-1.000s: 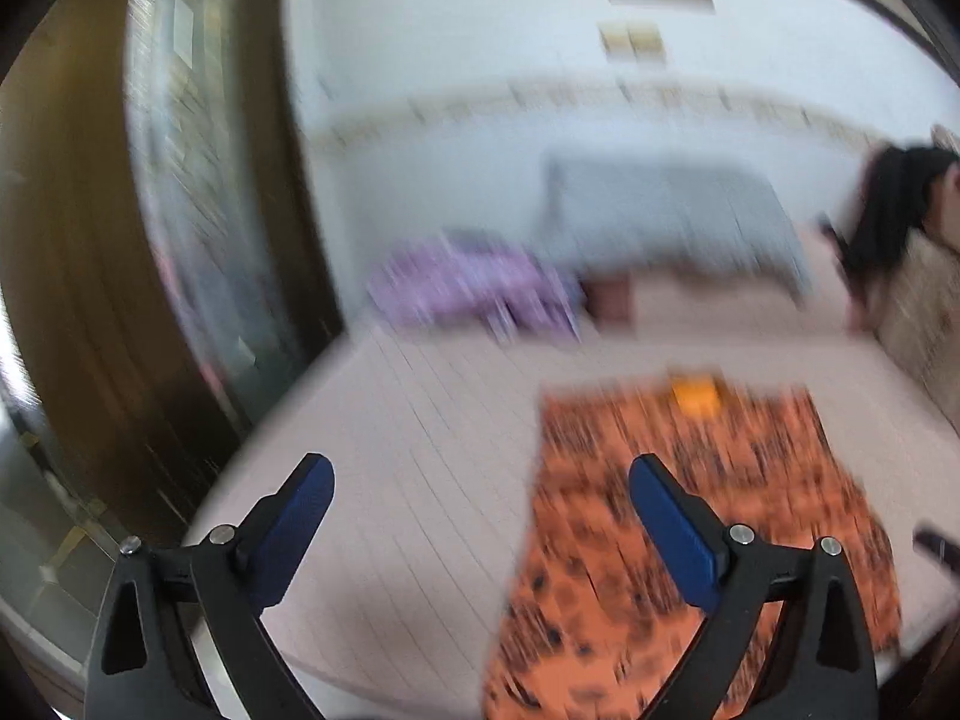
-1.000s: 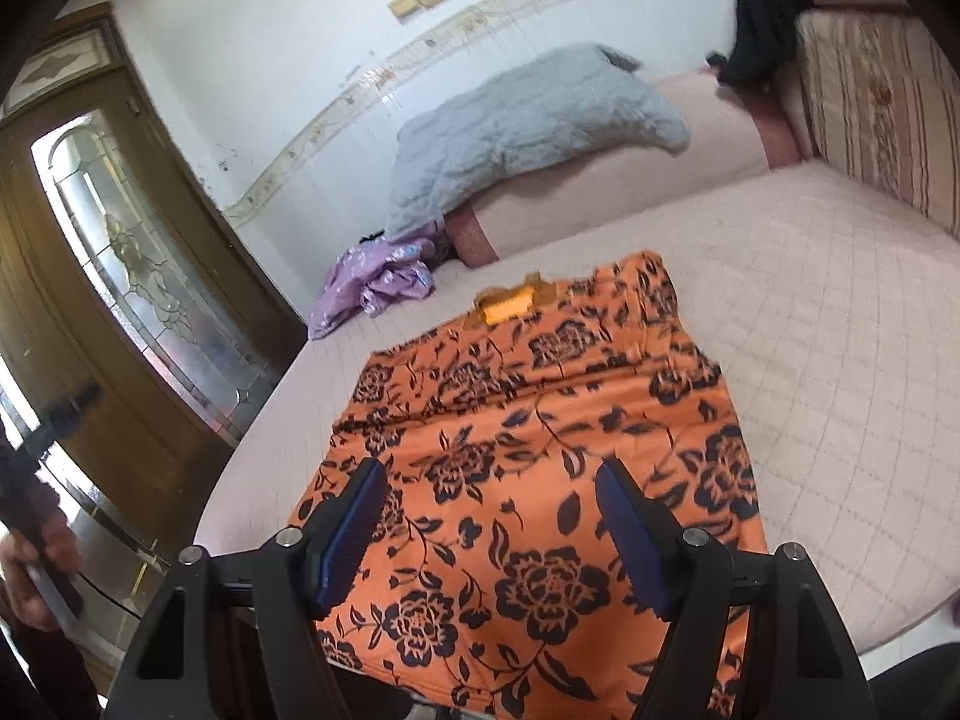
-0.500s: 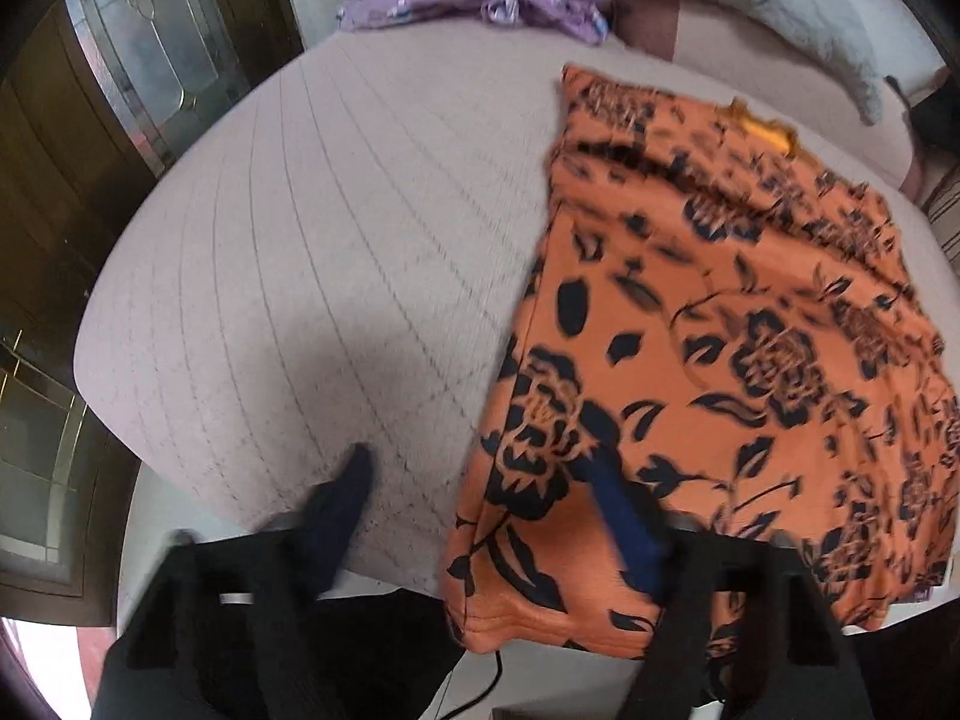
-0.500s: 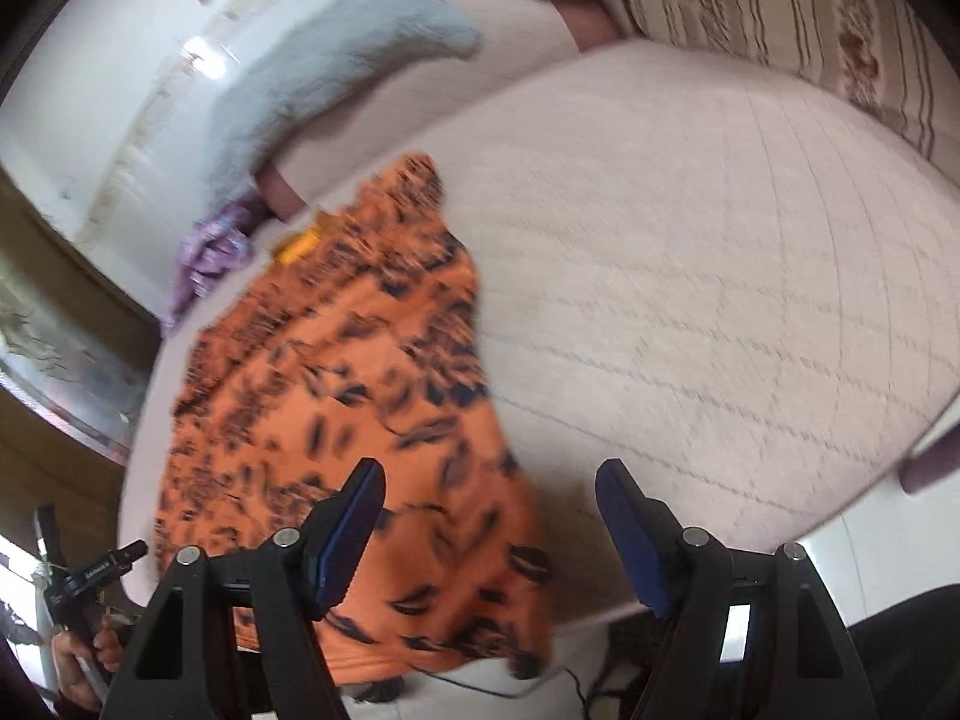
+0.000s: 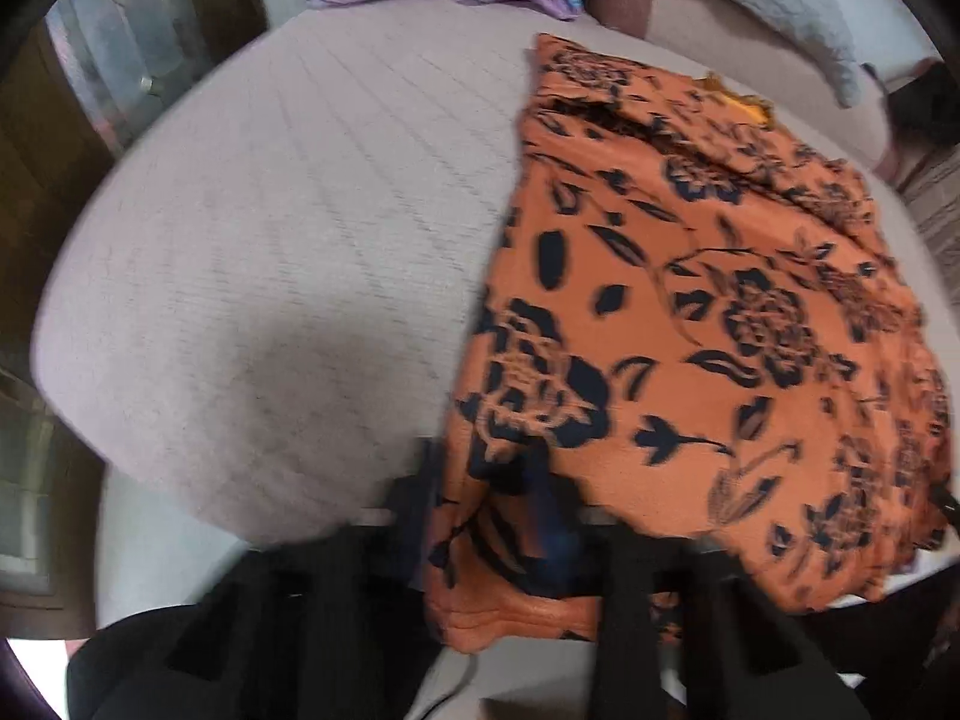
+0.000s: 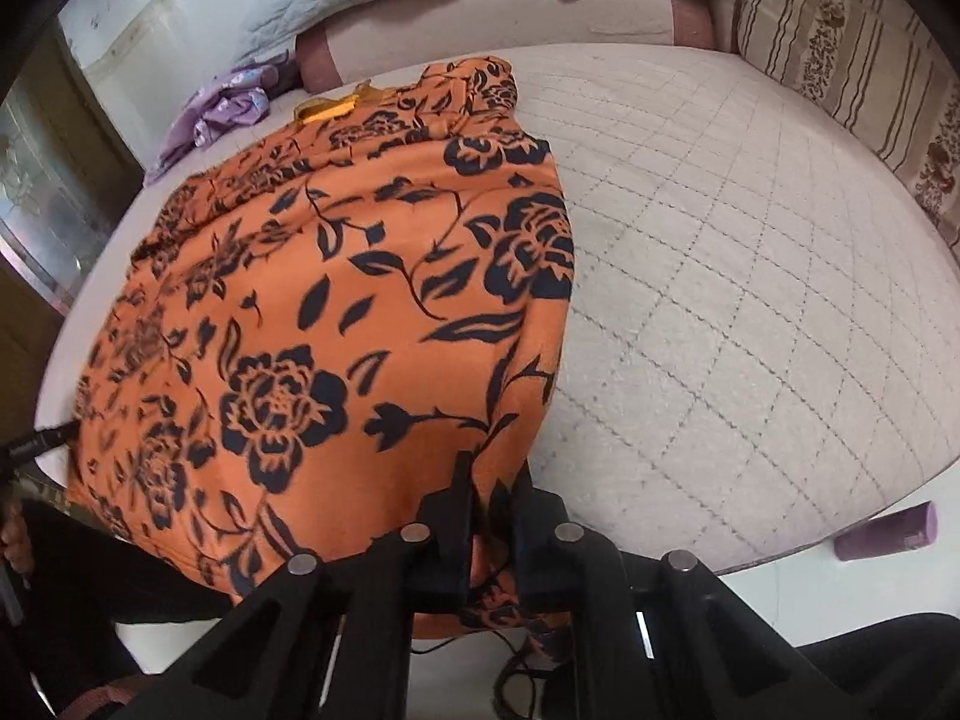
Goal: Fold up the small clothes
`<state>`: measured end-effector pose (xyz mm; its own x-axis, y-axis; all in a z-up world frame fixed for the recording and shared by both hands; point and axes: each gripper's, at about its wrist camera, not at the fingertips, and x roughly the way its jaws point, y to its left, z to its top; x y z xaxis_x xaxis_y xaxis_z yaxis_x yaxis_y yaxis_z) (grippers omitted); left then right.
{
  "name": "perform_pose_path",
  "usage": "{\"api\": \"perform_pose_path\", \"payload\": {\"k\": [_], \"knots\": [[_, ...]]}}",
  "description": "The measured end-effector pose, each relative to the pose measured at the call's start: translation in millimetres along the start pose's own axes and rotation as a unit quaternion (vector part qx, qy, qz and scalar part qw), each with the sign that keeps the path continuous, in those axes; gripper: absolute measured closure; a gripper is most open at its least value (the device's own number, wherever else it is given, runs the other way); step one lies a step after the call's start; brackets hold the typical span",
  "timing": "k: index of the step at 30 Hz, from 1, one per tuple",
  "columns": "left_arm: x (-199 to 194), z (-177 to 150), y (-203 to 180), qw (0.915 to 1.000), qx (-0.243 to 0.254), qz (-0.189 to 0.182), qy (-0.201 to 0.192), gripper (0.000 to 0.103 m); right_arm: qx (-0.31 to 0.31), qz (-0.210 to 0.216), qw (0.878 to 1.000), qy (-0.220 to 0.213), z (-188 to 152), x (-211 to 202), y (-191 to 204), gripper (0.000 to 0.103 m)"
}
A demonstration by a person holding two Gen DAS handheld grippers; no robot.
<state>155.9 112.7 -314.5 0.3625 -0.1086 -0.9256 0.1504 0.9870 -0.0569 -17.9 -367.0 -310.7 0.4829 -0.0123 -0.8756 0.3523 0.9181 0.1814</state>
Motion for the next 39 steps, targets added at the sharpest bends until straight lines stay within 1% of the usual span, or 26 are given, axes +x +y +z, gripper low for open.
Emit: {"api": "perform_pose_path", "payload": {"k": [1,2,3,4,5,6,8,9,10,11,12,15,17,18,20,23,24,25,27,28,31,34,35,36,37,39], "knots": [[-1.5,0.4,0.0,1.0000,0.001,0.000,-0.003,0.092,0.005,0.005,1.000,0.002,0.9,-0.9,-1.8,0.092],[-2.2,0.8,0.2,1.0000,0.003,-0.004,-0.004,0.094,0.013,0.006,1.000,0.010,2.7,-0.1,-3.6,0.088],[-2.3,1.1,1.1,0.9999,0.002,-0.010,-0.003,0.094,0.021,0.004,1.000,0.020,4.3,4.5,-1.7,0.088],[-2.1,1.5,2.6,0.9999,-0.002,-0.016,-0.001,0.094,0.025,-0.001,0.999,0.030,3.6,7.4,-2.0,0.081],[-1.8,2.2,3.8,0.9998,-0.003,-0.021,0.001,0.093,0.027,-0.002,0.999,0.034,2.8,9.5,-2.6,0.078],[-1.2,2.9,5.4,0.9996,-0.005,-0.027,0.005,0.086,0.024,0.001,0.999,0.031,1.8,8.7,-2.3,0.077],[0.2,3.7,7.1,0.9992,-0.006,-0.037,0.014,0.073,0.005,0.003,1.000,0.025,1.0,7.0,1.7,0.077],[-0.4,4.0,7.0,0.9992,-0.005,-0.037,0.013,0.073,0.002,0.005,1.000,0.023,0.9,6.6,4.1,0.080],[-0.4,3.9,5.7,0.9993,-0.002,-0.037,0.012,0.073,0.002,0.012,1.000,0.022,0.9,6.5,4.3,0.088],[-0.5,4.2,5.8,0.9993,-0.002,-0.037,0.012,0.086,0.001,0.017,1.000,0.021,2.2,6.2,5.9,0.094],[-0.6,5.6,7.0,0.9992,-0.003,-0.038,0.014,0.097,0.000,0.020,1.000,0.019,3.5,4.7,6.6,0.094],[-4.7,12.4,8.4,0.9982,-0.006,-0.058,0.012,0.097,0.017,0.067,0.997,0.017,13.1,-4.2,4.0,0.095],[-13.3,23.0,12.8,0.9963,-0.011,-0.085,0.006,0.097,0.029,0.101,0.994,0.013,24.8,-12.4,1.3,0.095],[-18.6,30.9,15.4,0.9946,-0.016,-0.102,0.002,0.097,0.048,0.119,0.992,0.013,30.2,-16.0,-1.2,0.095],[-28.3,49.2,18.4,0.9913,-0.020,-0.130,-0.009,0.097,0.074,0.164,0.984,-0.003,48.6,-24.4,-7.2,0.095],[-41.1,88.4,17.5,0.9883,-0.020,-0.148,-0.030,0.097,0.105,0.204,0.973,-0.031,81.5,-32.2,-17.1,0.095],[-43.7,101.9,15.6,0.9876,-0.019,-0.151,-0.037,0.097,0.113,0.212,0.970,-0.040,94.3,-32.3,-19.0,0.095],[-45.6,124.0,11.2,0.9869,-0.017,-0.154,-0.047,0.097,0.119,0.215,0.968,-0.053,107.0,-33.2,-20.6,0.095],[-43.1,154.8,3.7,0.9872,-0.013,-0.148,-0.058,0.097,0.128,0.209,0.966,-0.079,139.5,-29.5,-23.7,0.095],[-37.5,179.5,-2.3,0.9879,-0.012,-0.141,-0.064,0.097,0.138,0.206,0.964,-0.094,161.5,-23.6,-27.8,0.095],[-10.0,234.2,-11.6,0.9895,-0.025,-0.126,-0.066,0.097,0.174,0.206,0.956,-0.117,209.2,0.4,-41.1,0.095],[33.5,279.2,-17.3,0.9880,-0.049,-0.134,-0.059,0.097,0.230,0.224,0.938,-0.130,253.2,49.0,-53.8,0.095],[48.8,287.4,-18.7,0.9888,-0.058,-0.126,-0.055,0.094,0.241,0.224,0.936,-0.126,260.6,63.3,-54.0,0.091],[69.5,294.3,-19.0,0.9900,-0.073,-0.109,-0.052,0.094,0.249,0.218,0.936,-0.119,266.7,78.7,-54.6,0.091],[83.7,296.2,-18.5,0.9906,-0.085,-0.096,-0.047,0.094,0.252,0.211,0.939,-0.104,273.4,101.4,-52.8,0.089],[102.2,295.2,-15.9,0.9887,-0.107,-0.094,-0.046,0.092,0.254,0.194,0.945,-0.076,277.7,126.9,-52.5,0.067]]}}
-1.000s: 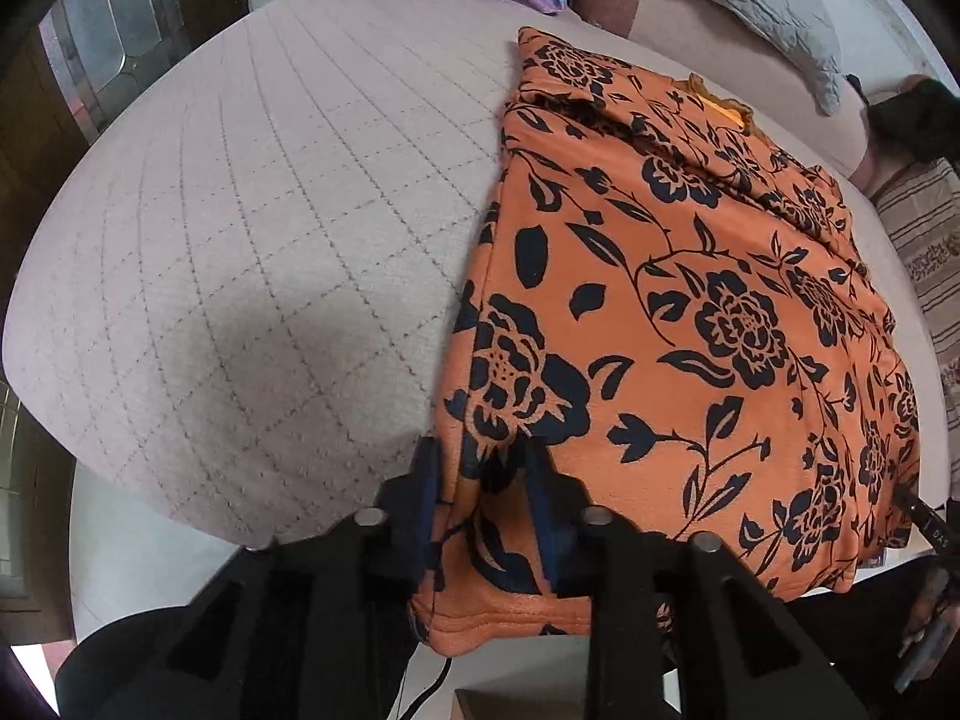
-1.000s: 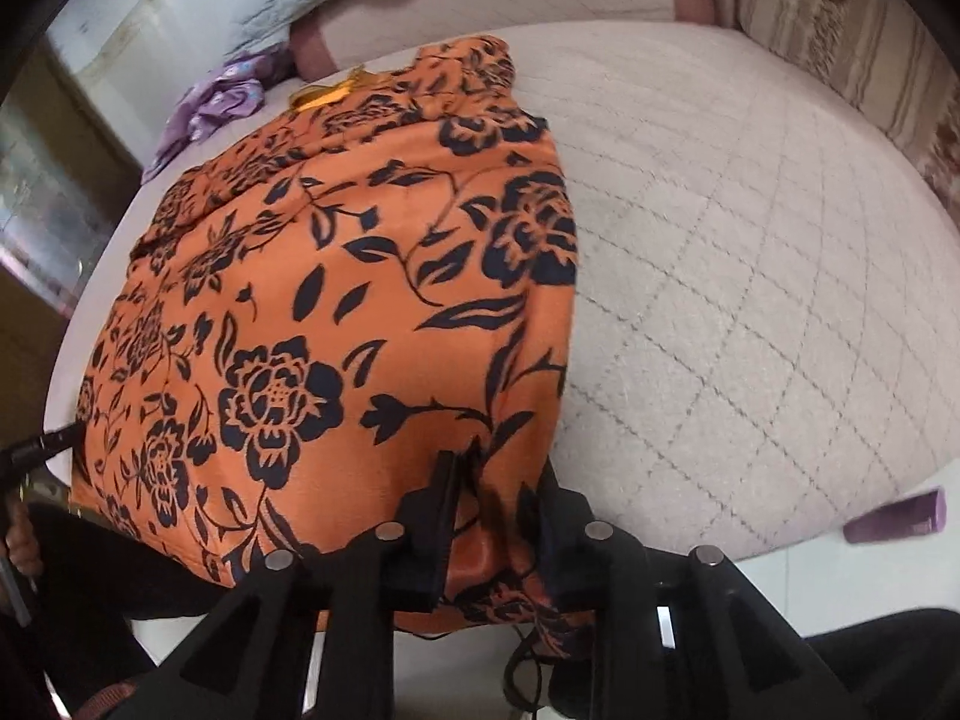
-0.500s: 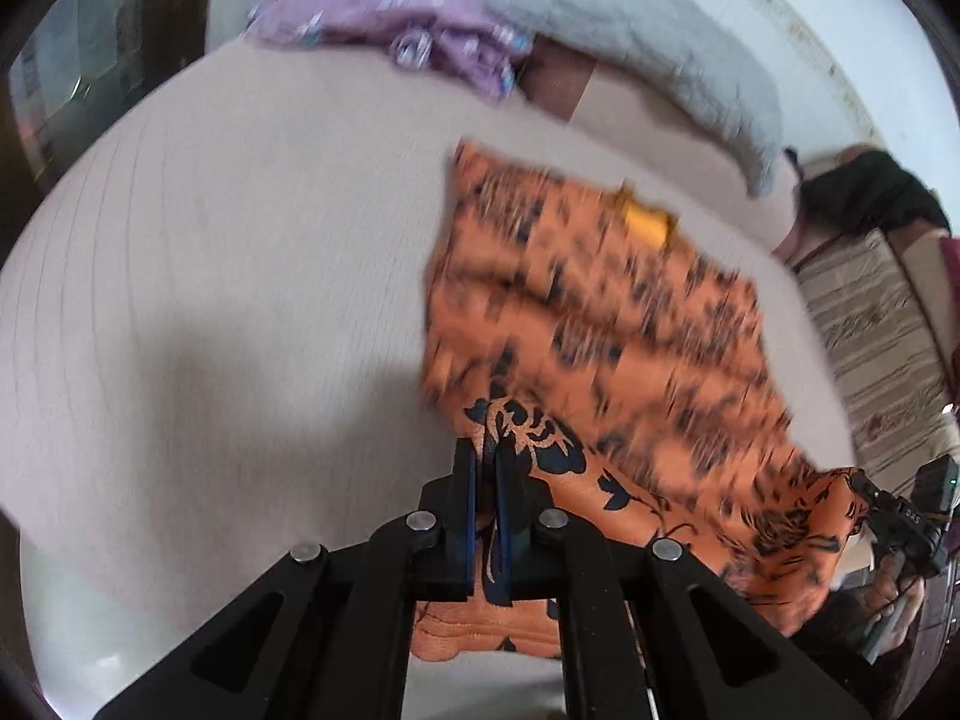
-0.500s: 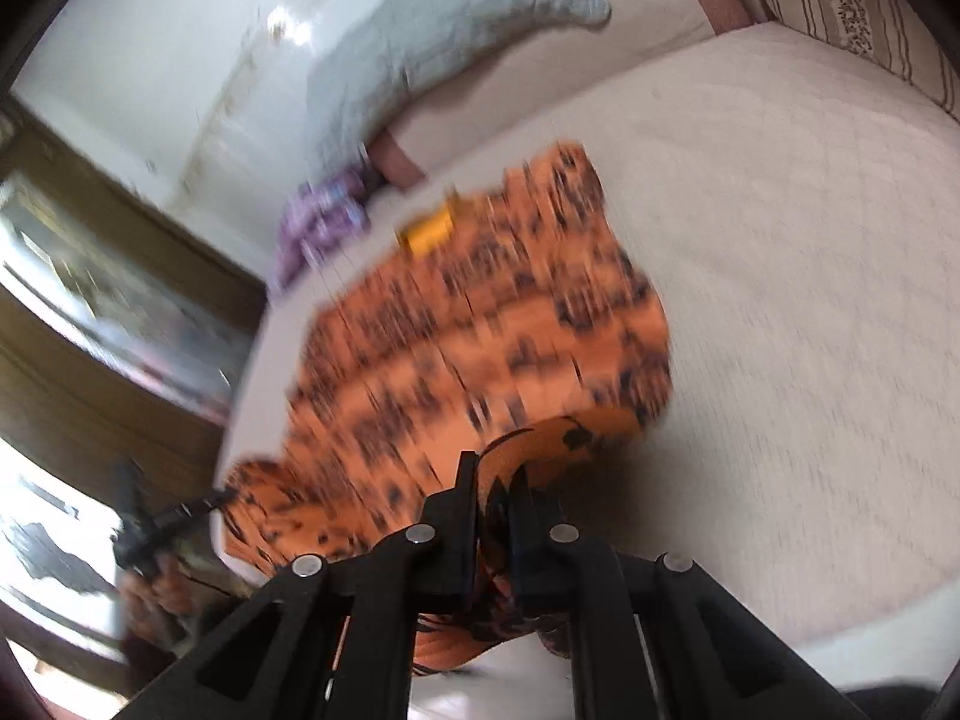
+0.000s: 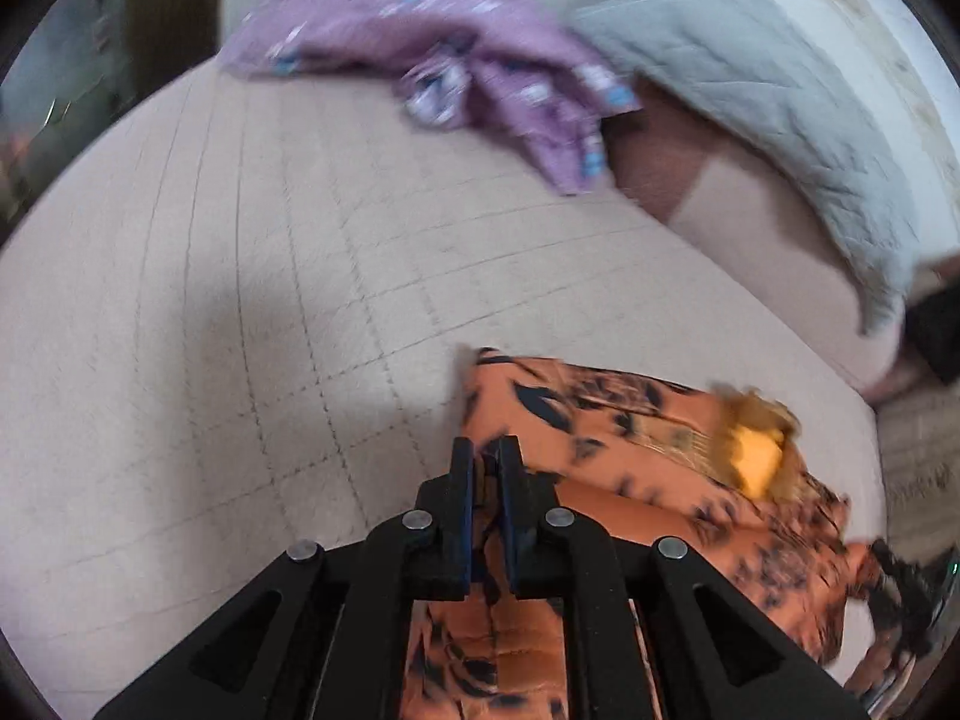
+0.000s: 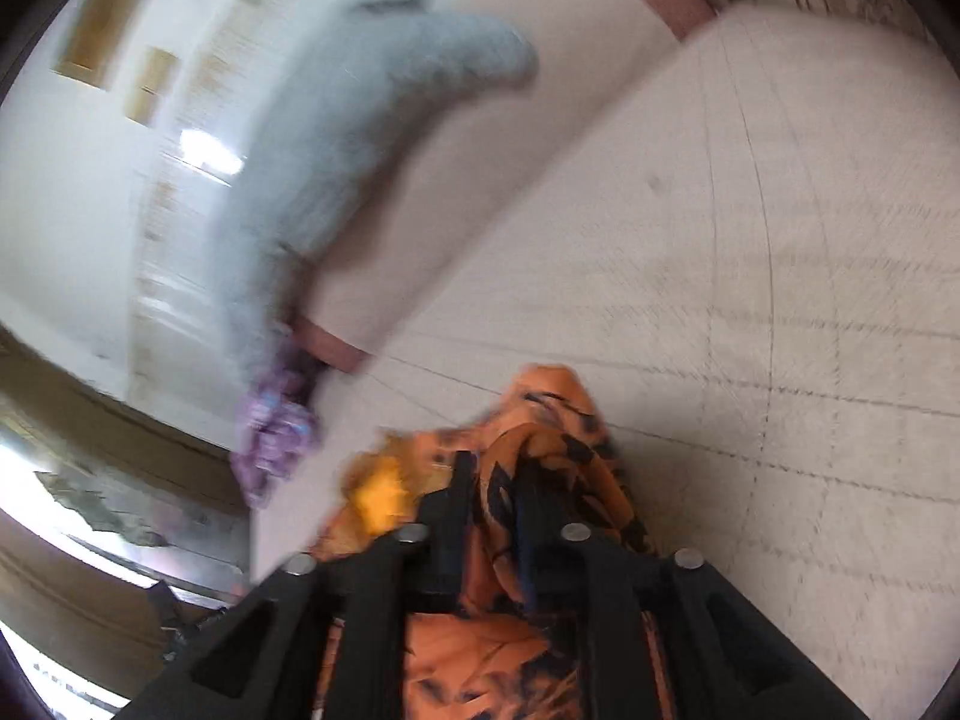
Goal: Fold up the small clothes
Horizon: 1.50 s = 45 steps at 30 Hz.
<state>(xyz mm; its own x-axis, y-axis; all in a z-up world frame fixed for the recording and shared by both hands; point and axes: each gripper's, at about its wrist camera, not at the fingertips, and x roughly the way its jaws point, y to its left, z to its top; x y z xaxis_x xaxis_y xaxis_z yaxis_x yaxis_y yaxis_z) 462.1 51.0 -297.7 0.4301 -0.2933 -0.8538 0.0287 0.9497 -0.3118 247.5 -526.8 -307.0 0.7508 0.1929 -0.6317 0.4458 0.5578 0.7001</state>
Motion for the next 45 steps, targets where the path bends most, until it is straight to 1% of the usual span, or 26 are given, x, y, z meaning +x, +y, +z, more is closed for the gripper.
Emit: {"api": "perform_pose_path", "payload": {"k": [1,2,3,5,6,8,10,12,13,14,15,16,17,20,23,27,29,31,32,33,34,37,40,42,43,45], "knots": [[1.4,-5.3,5.7,0.9998,-0.016,-0.009,-0.012,0.092,0.003,-0.006,1.000,0.006,1.1,8.8,-2.7,0.043],[-3.8,-9.2,8.1,0.9992,-0.023,-0.018,-0.029,0.089,0.009,0.005,1.000,0.007,1.4,13.2,-4.5,0.028],[-10.1,-12.6,9.7,0.9984,-0.026,-0.022,-0.045,0.081,0.015,0.016,1.000,0.001,1.2,11.4,-4.4,0.025],[-31.7,-23.3,11.0,0.9956,-0.037,0.002,-0.086,0.066,0.013,0.036,0.999,-0.021,1.8,-0.3,0.8,0.022],[-41.5,-24.9,9.5,0.9943,-0.040,0.020,-0.097,0.064,0.008,0.045,0.999,-0.029,1.5,-6.3,4.2,0.022],[-69.2,-29.0,2.4,0.9918,-0.029,0.018,-0.124,0.061,0.000,0.056,0.997,-0.043,-1.7,-20.7,12.4,0.022],[-87.9,-40.2,-5.8,0.9900,-0.013,0.036,-0.135,0.050,-0.017,0.044,0.998,-0.030,-11.3,-29.4,22.6,0.022],[-90.2,-56.9,-19.2,0.9904,0.036,0.060,-0.119,0.049,-0.039,0.022,0.999,-0.013,-24.2,-31.5,32.3,0.024],[-85.8,-61.5,-23.4,0.9910,0.052,0.063,-0.105,0.049,-0.056,0.010,0.998,-0.001,-35.2,-30.7,40.3,0.031],[-75.3,-71.4,-29.8,0.9921,0.077,0.065,-0.074,0.054,-0.073,0.006,0.997,0.015,-43.2,-28.5,45.7,0.048],[-62.8,-80.9,-36.7,0.9926,0.102,0.054,-0.038,0.071,-0.094,0.001,0.995,0.036,-50.8,-22.0,52.2,0.057],[-53.4,-86.6,-41.4,0.9922,0.119,0.035,-0.008,0.081,-0.124,-0.010,0.990,0.070,-63.7,-9.2,63.8,0.075],[-43.9,-89.7,-46.7,0.9910,0.132,0.021,0.016,0.091,-0.141,-0.018,0.985,0.092,-72.6,-1.1,68.8,0.077],[-24.5,-100.3,-66.0,0.9828,0.177,0.004,0.051,0.094,-0.196,-0.046,0.964,0.172,-110.7,35.8,87.4,0.085],[-9.6,-90.1,-79.3,0.9779,0.199,-0.005,0.064,0.094,-0.229,-0.070,0.952,0.189,-121.8,69.8,105.5,0.085],[6.8,-54.4,-77.0,0.9856,0.163,-0.032,0.034,0.094,-0.214,-0.054,0.966,0.136,-91.9,98.1,121.9,0.085],[2.9,-35.9,-75.7,0.9889,0.143,-0.038,-0.013,0.094,-0.192,-0.041,0.978,0.076,-72.6,104.2,125.2,0.085],[-11.2,-25.3,-72.8,0.9883,0.127,-0.025,-0.080,0.092,-0.155,-0.012,0.988,0.008,-55.8,101.3,123.7,0.082],[-16.8,-22.8,-69.3,0.9875,0.118,-0.025,-0.101,0.083,-0.133,0.004,0.991,-0.025,-49.1,99.1,122.9,0.081],[-21.6,-20.5,-64.5,0.9869,0.107,-0.031,-0.117,0.070,-0.124,0.013,0.991,-0.038,-45.1,98.0,123.1,0.081],[-21.3,-17.2,-60.5,0.9876,0.102,-0.029,-0.116,0.063,-0.124,0.017,0.991,-0.041,-42.3,98.8,126.7,0.081],[-12.0,-16.8,-56.4,0.9902,0.113,0.029,-0.077,0.060,-0.141,0.019,0.990,-0.021,-45.4,99.0,134.1,0.081],[-20.7,-22.5,-52.4,0.9889,0.112,0.043,-0.087,0.060,-0.160,0.052,0.985,0.029,-59.4,91.6,141.1,0.081],[-26.5,-24.7,-54.4,0.9868,0.119,0.055,-0.095,0.060,-0.201,0.089,0.973,0.067,-79.0,90.7,161.2,0.081],[-29.4,-27.0,-53.3,0.9866,0.120,0.052,-0.098,0.060,-0.229,0.104,0.961,0.115,-96.0,99.3,175.5,0.081],[-30.2,-27.6,-50.2,0.9879,0.116,0.042,-0.094,0.060,-0.262,0.103,0.943,0.178,-122.7,120.0,190.3,0.081]]}}
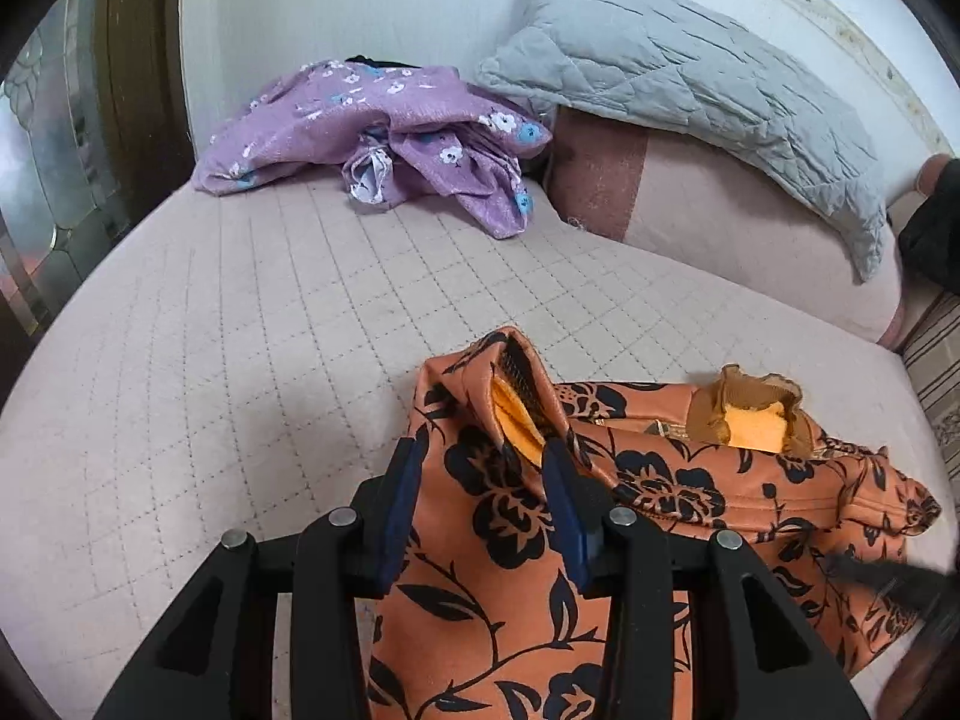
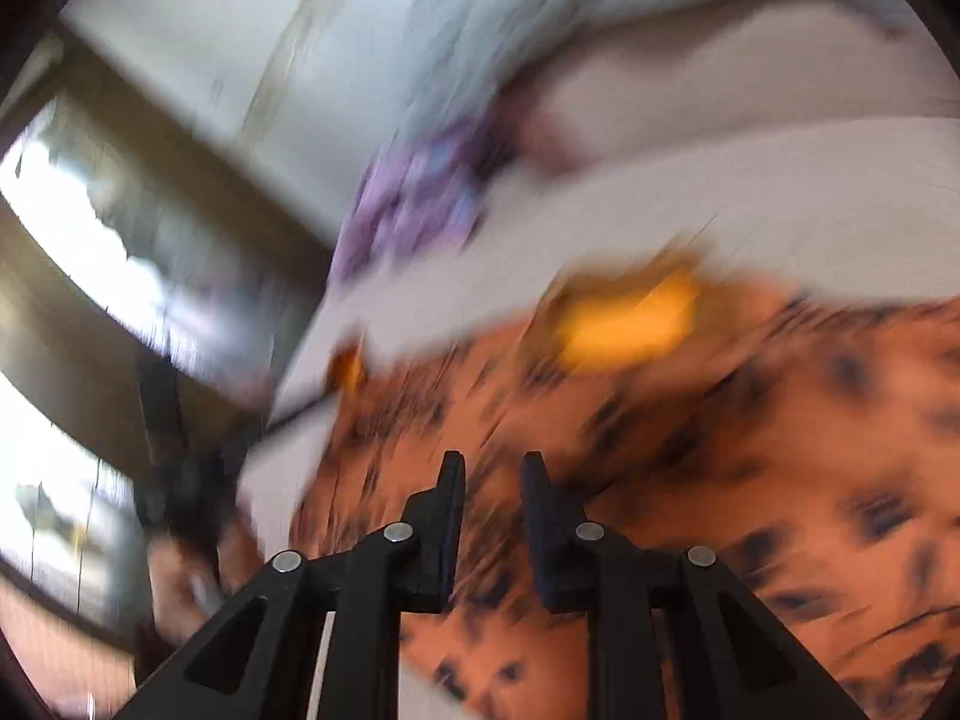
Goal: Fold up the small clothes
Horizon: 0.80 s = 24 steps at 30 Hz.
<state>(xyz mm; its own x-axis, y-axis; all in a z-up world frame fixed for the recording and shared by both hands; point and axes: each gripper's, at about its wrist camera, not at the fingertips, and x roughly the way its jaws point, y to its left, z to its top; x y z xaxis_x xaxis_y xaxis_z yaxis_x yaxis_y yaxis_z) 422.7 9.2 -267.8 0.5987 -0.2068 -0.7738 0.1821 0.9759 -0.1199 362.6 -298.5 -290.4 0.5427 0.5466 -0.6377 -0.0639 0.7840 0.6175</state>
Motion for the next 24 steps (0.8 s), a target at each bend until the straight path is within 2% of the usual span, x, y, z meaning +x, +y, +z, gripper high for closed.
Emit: {"api": "perform_pose_path", "payload": {"k": [1,2,3,4,5,7,10,12,14,17,18,19,21,22,23,24], "knots": [[3.8,1.6,2.4,1.0000,-0.004,-0.003,0.005,0.060,-0.017,-0.008,0.999,0.030,-3.7,17.4,7.8,0.081],[6.4,3.0,4.4,0.9999,-0.008,-0.005,0.008,0.060,-0.037,-0.038,0.997,0.056,-4.9,36.5,13.7,0.081],[10.8,6.5,5.4,0.9999,-0.012,-0.008,0.009,0.060,-0.050,-0.078,0.993,0.067,-0.6,53.2,14.8,0.084],[14.8,7.4,6.8,0.9997,-0.019,-0.011,0.012,0.060,-0.047,-0.092,0.993,0.060,7.2,61.8,11.9,0.085],[16.5,8.2,6.4,0.9996,-0.022,-0.009,0.015,0.060,-0.035,-0.101,0.994,0.029,23.2,64.6,6.3,0.085],[19.0,9.3,7.8,0.9996,-0.024,-0.006,0.016,0.060,-0.017,-0.157,0.986,-0.050,56.5,58.5,-4.9,0.083],[17.8,10.9,10.0,0.9997,-0.018,0.014,0.001,0.060,0.044,-0.127,0.984,-0.119,82.6,36.1,-19.0,0.081],[19.9,10.2,14.2,0.9995,-0.023,0.020,0.009,0.060,0.038,-0.117,0.984,-0.131,81.9,17.6,-14.6,0.081],[24.2,7.6,17.4,0.9985,-0.022,0.042,0.027,0.060,0.021,-0.124,0.986,-0.108,69.5,4.4,-14.7,0.081],[27.7,1.8,20.7,0.9962,-0.017,0.074,0.042,0.060,0.031,-0.110,0.993,-0.037,36.2,-16.1,-32.2,0.081],[28.3,-0.7,21.3,0.9954,-0.014,0.082,0.046,0.060,0.032,-0.120,0.992,-0.008,24.9,-20.6,-42.2,0.081],[29.1,-2.6,21.7,0.9947,-0.012,0.090,0.049,0.060,0.025,-0.162,0.986,0.014,16.7,-23.4,-50.8,0.081],[30.7,-7.2,22.5,0.9929,-0.007,0.104,0.056,0.060,0.025,-0.220,0.975,0.013,9.6,-43.2,-74.2,0.085],[31.0,-9.1,21.9,0.9924,-0.001,0.109,0.057,0.060,0.061,-0.231,0.971,-0.013,14.9,-58.9,-95.3,0.087],[31.5,-10.5,20.5,0.9919,0.005,0.113,0.057,0.060,0.094,-0.255,0.961,-0.052,18.2,-75.8,-109.1,0.085],[32.0,-11.4,18.2,0.9911,0.014,0.120,0.056,0.060,0.117,-0.298,0.942,-0.099,22.5,-93.1,-118.5,0.081]]}}
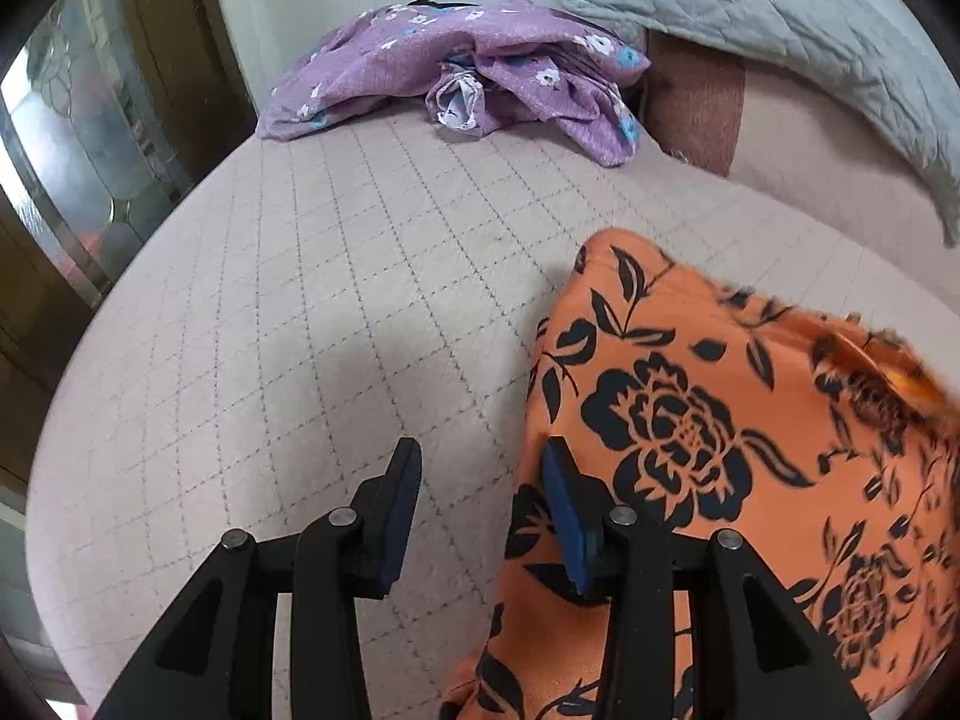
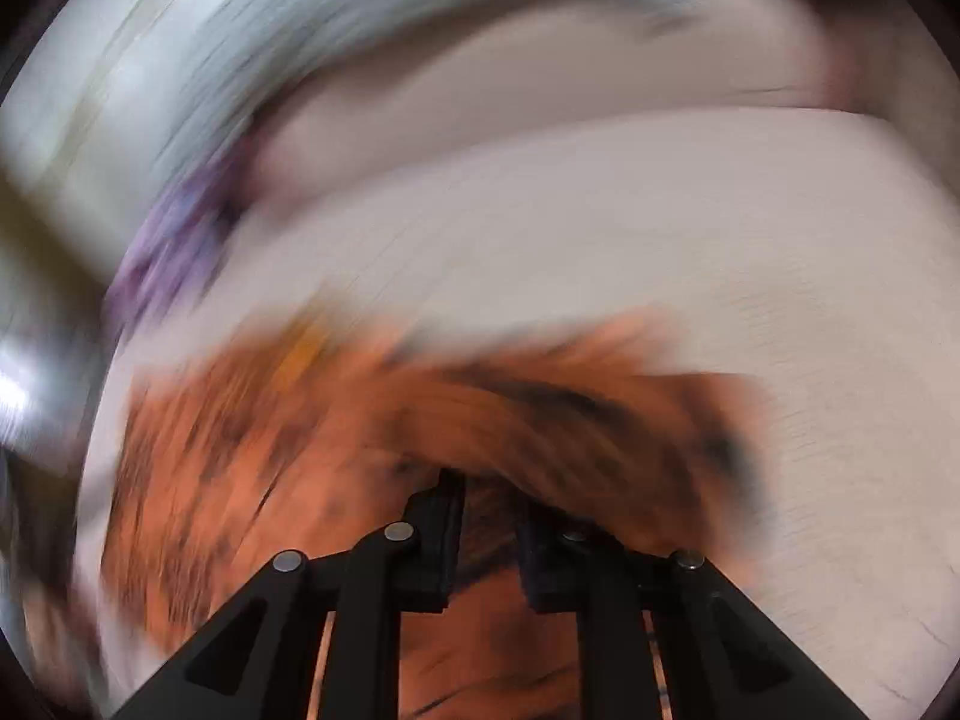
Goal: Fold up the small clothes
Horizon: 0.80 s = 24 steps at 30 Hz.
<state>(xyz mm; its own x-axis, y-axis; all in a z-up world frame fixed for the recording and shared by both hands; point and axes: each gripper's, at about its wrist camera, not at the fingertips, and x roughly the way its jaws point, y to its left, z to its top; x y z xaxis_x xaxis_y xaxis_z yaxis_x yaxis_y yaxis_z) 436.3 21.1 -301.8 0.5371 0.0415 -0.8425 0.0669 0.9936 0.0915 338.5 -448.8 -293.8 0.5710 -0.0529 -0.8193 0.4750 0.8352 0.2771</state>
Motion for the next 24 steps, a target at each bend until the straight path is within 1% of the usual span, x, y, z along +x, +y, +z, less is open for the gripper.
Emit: {"api": "perform_pose_path", "payload": {"k": [1,2,3,4,5,7,8,9,10,12,13,14,15,16,18,19,21,22,23,24], "knots": [[-0.8,0.4,-2.4,0.9999,0.008,0.008,-0.004,0.060,0.033,-0.037,0.997,-0.059,8.8,-12.7,-17.3,0.081],[-1.3,0.4,-4.9,0.9997,0.016,0.014,-0.007,0.060,0.055,-0.035,0.993,-0.096,12.6,-22.5,-29.8,0.081],[-2.0,1.1,-6.9,0.9995,0.023,0.020,-0.010,0.060,0.075,-0.014,0.991,-0.112,14.1,-29.4,-40.8,0.081],[-3.4,2.6,-7.9,0.9992,0.029,0.026,-0.011,0.060,0.086,0.003,0.990,-0.109,13.9,-32.5,-47.1,0.081],[-4.7,4.6,-6.2,0.9991,0.028,0.031,-0.012,0.058,0.083,0.012,0.992,-0.090,11.9,-31.9,-47.8,0.081],[-8.4,8.7,6.2,0.9987,0.013,0.048,-0.014,0.058,0.062,-0.003,0.997,-0.044,1.5,-29.2,-48.0,0.081],[-9.5,9.8,12.9,0.9985,0.005,0.053,-0.012,0.058,0.057,-0.001,0.998,-0.022,-4.0,-30.4,-55.0,0.080],[-10.9,10.6,21.4,0.9987,-0.006,0.051,-0.009,0.056,0.054,0.003,0.999,0.004,-7.3,-26.3,-59.2,0.077],[-11.7,10.9,32.0,0.9990,-0.020,0.040,-0.002,0.053,0.056,0.011,0.998,0.040,-12.6,-21.2,-63.9,0.069],[-11.8,9.3,45.5,0.9992,-0.035,0.013,0.013,0.037,0.075,0.024,0.995,0.063,-25.6,-20.8,-76.3,0.045],[-11.8,7.7,51.2,0.9990,-0.040,-0.004,0.020,0.034,0.090,0.031,0.993,0.067,-29.3,-22.1,-81.6,0.028],[-12.2,5.1,56.8,0.9981,-0.049,-0.025,0.027,0.029,0.111,0.050,0.990,0.070,-34.3,-25.4,-87.8,0.026],[-11.9,3.8,59.8,0.9969,-0.058,-0.042,0.032,0.028,0.122,0.064,0.988,0.073,-38.4,-27.4,-91.2,0.026],[-10.5,1.6,63.4,0.9932,-0.073,-0.079,0.043,0.028,0.132,0.079,0.985,0.080,-41.3,-28.4,-94.0,0.026],[-5.7,-2.4,63.3,0.9852,-0.086,-0.133,0.065,0.027,0.142,0.105,0.979,0.102,-50.8,-24.3,-91.2,0.026],[-1.1,-5.3,59.9,0.9804,-0.088,-0.156,0.082,0.027,0.142,0.116,0.975,0.123,-56.4,-18.0,-88.9,0.024],[3.6,-9.6,52.2,0.9777,-0.085,-0.165,0.099,0.027,0.132,0.115,0.978,0.113,-61.2,-17.7,-86.2,0.022],[6.8,-11.8,47.1,0.9770,-0.077,-0.166,0.109,0.027,0.127,0.127,0.978,0.108,-60.4,-17.7,-82.5,0.022],[10.2,-14.4,40.7,0.9753,-0.068,-0.172,0.121,0.027,0.127,0.146,0.975,0.109,-59.4,-14.7,-81.1,0.022],[12.4,-16.5,35.3,0.9722,-0.064,-0.185,0.129,0.027,0.130,0.180,0.968,0.118,-58.4,-5.6,-76.0,0.022]]}}
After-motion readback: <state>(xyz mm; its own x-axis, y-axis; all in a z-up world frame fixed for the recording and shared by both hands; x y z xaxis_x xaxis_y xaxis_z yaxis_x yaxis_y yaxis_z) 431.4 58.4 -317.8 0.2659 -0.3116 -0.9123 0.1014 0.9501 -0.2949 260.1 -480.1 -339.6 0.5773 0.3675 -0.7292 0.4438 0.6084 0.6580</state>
